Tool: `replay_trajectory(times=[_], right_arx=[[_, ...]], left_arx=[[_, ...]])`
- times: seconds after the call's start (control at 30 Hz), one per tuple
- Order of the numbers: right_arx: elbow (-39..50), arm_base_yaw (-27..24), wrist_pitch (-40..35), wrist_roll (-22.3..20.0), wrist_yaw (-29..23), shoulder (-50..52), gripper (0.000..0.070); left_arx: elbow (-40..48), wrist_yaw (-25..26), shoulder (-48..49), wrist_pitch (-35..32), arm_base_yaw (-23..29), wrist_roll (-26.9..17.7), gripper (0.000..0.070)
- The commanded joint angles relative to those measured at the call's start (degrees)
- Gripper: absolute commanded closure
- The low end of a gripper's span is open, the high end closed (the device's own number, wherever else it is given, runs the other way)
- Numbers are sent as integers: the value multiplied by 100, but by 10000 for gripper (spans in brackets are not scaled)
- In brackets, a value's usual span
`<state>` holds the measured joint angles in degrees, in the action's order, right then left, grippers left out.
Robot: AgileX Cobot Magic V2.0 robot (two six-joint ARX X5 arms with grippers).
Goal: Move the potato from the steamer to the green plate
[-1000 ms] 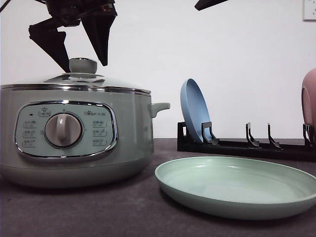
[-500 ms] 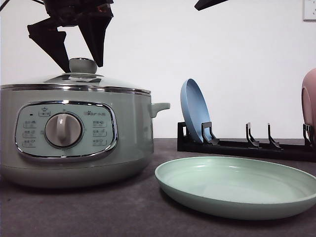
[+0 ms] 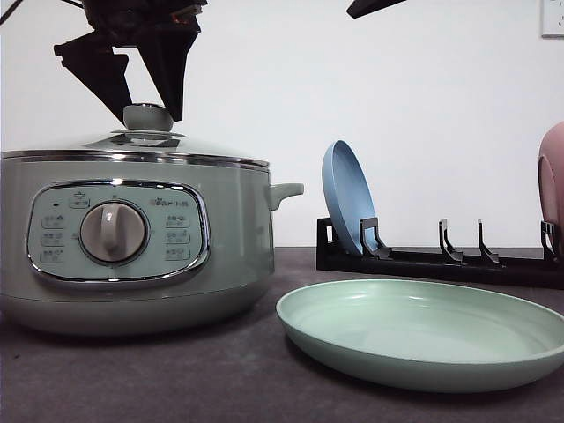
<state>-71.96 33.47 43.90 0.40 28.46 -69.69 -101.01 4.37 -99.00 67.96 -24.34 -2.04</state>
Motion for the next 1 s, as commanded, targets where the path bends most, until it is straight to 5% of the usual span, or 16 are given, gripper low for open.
replay_trajectory(times=[0.0,0.1,0.43,0.97], right_arx=[[-81,48,-58,-44,-4,-68,394],[-81,48,-59,-44,-4,-68,393],[-81,48,-61,-42,-4,-68,394],[-81,45,-61,-20,-4,-68,393]], left_arx=[[-168,-12,-144,1,-50,-24,314],[-168,-12,-144,21,-50,-13,338],[-168,-14,-144,129,-50,-15,690],[-170,-14,323,-145,160,-92,691]])
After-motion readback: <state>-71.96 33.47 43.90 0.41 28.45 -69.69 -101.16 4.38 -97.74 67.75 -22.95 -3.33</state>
